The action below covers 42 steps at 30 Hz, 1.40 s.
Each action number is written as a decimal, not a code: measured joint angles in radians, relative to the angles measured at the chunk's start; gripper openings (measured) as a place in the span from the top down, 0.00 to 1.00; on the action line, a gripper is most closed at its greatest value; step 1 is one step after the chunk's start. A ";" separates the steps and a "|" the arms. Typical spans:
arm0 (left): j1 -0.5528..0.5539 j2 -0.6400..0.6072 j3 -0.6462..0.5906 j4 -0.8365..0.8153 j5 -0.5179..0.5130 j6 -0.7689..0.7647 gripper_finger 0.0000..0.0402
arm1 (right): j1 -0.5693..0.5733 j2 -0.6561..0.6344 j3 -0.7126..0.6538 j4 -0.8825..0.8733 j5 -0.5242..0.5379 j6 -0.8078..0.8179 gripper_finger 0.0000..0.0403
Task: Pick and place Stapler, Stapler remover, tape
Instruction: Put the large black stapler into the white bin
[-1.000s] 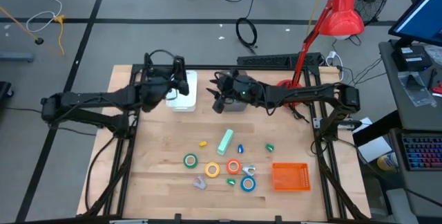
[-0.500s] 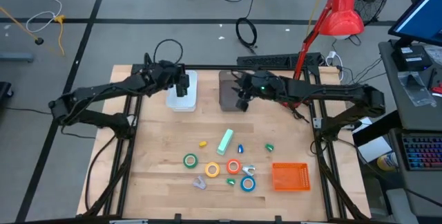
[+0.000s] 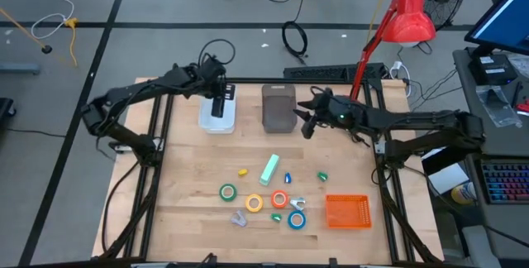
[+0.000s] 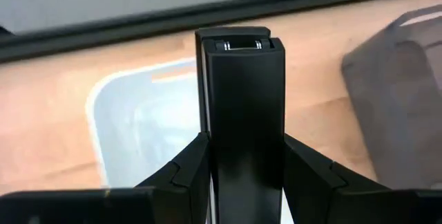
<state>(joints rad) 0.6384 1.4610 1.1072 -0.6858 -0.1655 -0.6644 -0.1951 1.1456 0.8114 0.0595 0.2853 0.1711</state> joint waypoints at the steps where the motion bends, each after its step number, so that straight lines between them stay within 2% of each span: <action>1: 0.000 0.002 0.000 -0.001 0.015 -0.010 0.65 | 0.000 -0.017 -0.014 -0.002 0.000 0.000 0.68; 6: 0.017 0.006 -0.001 -0.019 0.016 -0.041 0.65 | 0.000 -0.072 -0.040 0.008 0.001 -0.001 0.68; 14: 0.013 0.035 -0.002 -0.012 -0.016 -0.021 0.65 | 0.000 -0.086 -0.046 0.038 0.001 -0.037 0.68; 23: 0.025 0.125 -0.003 0.007 0.068 0.010 0.65 | 0.000 -0.086 -0.046 0.036 -0.001 -0.037 0.68; 42: 0.035 0.162 -0.003 0.040 0.094 0.012 0.65 | 0.000 -0.085 -0.046 0.042 0.000 -0.034 0.68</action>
<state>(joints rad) 0.6731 1.6227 1.1042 -0.6461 -0.0711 -0.6526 -0.1947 1.0603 0.7654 0.1011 0.2852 0.1375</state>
